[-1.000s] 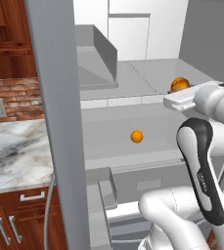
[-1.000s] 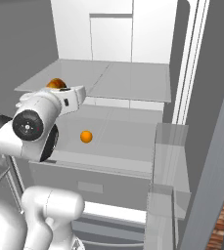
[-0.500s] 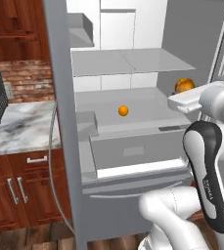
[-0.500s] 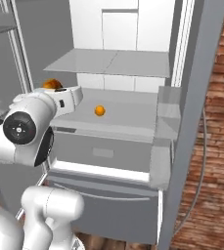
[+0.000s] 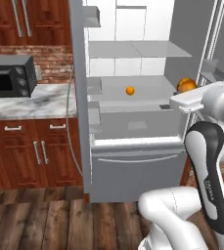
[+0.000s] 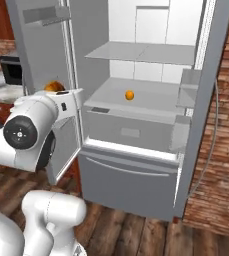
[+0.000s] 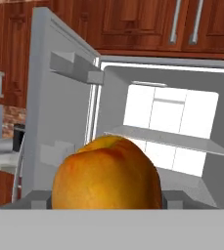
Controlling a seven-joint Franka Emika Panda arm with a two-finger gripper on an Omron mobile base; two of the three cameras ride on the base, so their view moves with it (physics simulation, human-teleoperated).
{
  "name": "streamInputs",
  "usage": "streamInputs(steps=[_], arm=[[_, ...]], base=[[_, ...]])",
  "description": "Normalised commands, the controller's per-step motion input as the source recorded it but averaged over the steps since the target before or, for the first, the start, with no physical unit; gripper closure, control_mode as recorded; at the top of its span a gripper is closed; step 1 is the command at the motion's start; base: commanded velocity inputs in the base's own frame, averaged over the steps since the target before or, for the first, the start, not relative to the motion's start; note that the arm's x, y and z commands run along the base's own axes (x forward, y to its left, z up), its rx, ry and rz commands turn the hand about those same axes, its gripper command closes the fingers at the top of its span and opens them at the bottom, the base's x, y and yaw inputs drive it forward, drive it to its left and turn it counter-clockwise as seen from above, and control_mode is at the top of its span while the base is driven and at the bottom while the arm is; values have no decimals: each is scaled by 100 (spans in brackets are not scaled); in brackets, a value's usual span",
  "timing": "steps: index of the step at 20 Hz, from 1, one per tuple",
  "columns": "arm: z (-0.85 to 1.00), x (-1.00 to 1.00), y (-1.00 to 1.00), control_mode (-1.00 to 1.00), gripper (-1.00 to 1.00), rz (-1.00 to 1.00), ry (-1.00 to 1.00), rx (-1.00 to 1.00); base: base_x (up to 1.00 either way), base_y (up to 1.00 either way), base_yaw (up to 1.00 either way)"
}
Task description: Retrieve the peach and orange from the fridge and place them into the bowl on the dining table.
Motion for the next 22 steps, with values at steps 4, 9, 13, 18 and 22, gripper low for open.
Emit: streamInputs(steps=[4, 9, 13, 18, 22], arm=[[0, 0, 0, 100, 100, 0, 0, 0], [0, 0, 0, 100, 100, 0, 0, 0], [0, 0, 0, 100, 100, 0, 0, 0], [0, 0, 0, 100, 100, 0, 0, 0], [0, 0, 0, 100, 100, 0, 0, 0]], base=[[-79, -15, 40], [-77, -18, 40], [-73, -15, 42], [-63, -7, 44], [-59, 0, 46]])
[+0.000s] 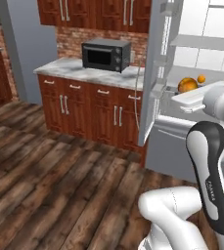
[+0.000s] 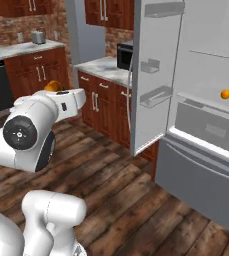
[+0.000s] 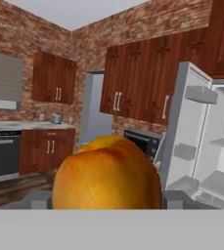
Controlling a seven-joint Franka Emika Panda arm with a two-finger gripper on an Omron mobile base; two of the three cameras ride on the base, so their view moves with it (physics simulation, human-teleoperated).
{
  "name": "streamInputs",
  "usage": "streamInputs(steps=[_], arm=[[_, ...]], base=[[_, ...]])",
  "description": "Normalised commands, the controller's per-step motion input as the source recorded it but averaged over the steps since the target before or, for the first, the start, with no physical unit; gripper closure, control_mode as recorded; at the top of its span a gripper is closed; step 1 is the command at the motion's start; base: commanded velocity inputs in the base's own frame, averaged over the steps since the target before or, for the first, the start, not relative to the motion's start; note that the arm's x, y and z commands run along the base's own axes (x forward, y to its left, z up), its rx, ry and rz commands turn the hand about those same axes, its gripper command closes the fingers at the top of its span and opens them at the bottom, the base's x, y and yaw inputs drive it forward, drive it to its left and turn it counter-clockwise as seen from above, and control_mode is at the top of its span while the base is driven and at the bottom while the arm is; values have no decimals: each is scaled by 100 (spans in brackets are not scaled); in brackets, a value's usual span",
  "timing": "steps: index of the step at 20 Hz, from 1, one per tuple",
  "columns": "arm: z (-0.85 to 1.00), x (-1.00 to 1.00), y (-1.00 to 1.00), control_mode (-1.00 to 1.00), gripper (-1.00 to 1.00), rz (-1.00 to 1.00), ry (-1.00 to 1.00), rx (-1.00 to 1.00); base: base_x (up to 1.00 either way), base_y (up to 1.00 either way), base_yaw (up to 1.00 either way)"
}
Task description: Retrieve the peach and orange from the fridge and place them into the bowl on the dining table.
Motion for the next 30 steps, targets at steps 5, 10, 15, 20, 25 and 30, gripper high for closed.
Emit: streamInputs(steps=[5, 10, 15, 20, 25, 30], arm=[[0, 0, 0, 100, 100, 0, 0, 0], [0, 0, 0, 100, 100, 0, 0, 0], [0, 0, 0, 100, 100, 0, 0, 0], [0, 0, 0, 100, 100, 0, 0, 0], [0, 0, 0, 100, 100, 0, 0, 0], [0, 0, 0, 100, 100, 0, 0, 0]], base=[[-65, 0, 45], [-64, 0, 45], [-61, 4, 53], [-48, 2, 57], [-56, 0, 54], [-80, 0, 50]])
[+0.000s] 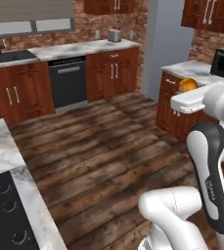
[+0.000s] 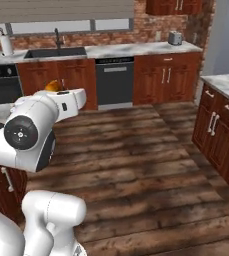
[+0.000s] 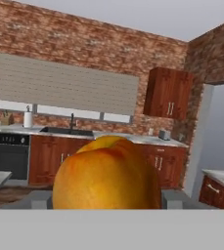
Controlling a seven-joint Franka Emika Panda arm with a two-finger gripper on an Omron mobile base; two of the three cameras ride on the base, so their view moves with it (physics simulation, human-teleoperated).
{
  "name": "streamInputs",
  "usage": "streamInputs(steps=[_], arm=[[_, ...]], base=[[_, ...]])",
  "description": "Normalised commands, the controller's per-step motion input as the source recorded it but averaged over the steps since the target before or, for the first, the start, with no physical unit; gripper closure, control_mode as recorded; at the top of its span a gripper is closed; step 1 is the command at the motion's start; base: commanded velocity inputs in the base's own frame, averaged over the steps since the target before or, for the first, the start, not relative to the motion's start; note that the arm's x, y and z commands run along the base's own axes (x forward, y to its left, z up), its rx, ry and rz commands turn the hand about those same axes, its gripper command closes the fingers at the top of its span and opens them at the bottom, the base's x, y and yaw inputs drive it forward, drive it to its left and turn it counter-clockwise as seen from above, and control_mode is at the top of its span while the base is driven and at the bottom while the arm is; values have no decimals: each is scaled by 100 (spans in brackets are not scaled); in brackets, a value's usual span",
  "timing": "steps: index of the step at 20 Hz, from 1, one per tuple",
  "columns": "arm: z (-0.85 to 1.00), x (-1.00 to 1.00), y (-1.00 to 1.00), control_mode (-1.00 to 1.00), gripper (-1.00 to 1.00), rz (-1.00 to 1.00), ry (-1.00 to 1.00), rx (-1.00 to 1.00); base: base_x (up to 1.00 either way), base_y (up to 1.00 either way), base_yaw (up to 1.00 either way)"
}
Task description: Retrieve the peach and orange from the fridge and place them into the bowl on the dining table.
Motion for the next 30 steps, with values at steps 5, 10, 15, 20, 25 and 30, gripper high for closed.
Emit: streamInputs(steps=[5, 10, 15, 20, 25, 30], arm=[[0, 0, 0, 100, 100, 0, 0, 0], [0, 0, 0, 100, 100, 0, 0, 0], [0, 0, 0, 100, 100, 0, 0, 0], [0, 0, 0, 100, 100, 0, 0, 0], [0, 0, 0, 100, 100, 0, 0, 0], [0, 0, 0, 100, 100, 0, 0, 0]], base=[[-85, 0, 47], [-89, 0, 45], [-87, 0, 47], [-80, 0, 47], [-63, 0, 44], [-39, 0, 38]])
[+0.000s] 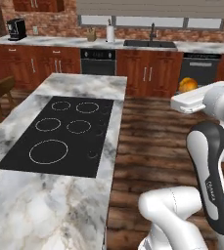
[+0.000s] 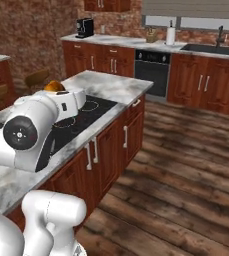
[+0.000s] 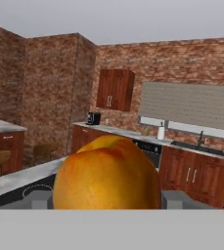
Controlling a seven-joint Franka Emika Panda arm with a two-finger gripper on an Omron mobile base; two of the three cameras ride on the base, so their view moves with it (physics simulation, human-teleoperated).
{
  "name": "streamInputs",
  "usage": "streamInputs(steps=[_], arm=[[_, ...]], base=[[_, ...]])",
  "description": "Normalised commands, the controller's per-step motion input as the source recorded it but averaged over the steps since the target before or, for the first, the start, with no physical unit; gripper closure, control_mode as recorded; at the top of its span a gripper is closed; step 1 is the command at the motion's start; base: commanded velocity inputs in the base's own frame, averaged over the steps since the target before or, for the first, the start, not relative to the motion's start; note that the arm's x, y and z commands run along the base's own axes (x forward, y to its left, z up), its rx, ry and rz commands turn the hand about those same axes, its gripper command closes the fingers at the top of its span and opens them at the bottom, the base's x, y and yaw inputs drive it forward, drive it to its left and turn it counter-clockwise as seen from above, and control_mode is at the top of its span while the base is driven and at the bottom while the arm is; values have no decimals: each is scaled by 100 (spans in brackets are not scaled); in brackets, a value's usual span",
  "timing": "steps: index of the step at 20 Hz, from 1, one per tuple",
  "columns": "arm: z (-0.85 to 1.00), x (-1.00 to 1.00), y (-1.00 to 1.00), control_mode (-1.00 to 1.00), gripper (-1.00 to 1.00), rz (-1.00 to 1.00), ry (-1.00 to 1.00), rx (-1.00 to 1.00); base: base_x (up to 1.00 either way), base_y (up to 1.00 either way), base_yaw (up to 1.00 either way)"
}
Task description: Retrieve the peach and orange from the fridge and place them into the bowl on the dining table.
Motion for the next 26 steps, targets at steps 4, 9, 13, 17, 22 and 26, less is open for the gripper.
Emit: streamInputs(steps=[4, 9, 13, 17, 22, 26], arm=[[0, 0, 0, 100, 100, 0, 0, 0], [0, 0, 0, 100, 100, 0, 0, 0], [0, 0, 0, 100, 100, 0, 0, 0], [0, 0, 0, 100, 100, 0, 0, 0], [0, 0, 0, 100, 100, 0, 0, 0], [0, 0, 0, 100, 100, 0, 0, 0]], base=[[-56, 2, 38], [-68, 11, 37], [-66, 16, 37], [-59, 24, 36], [-17, 44, 26], [0, 4, 20]])
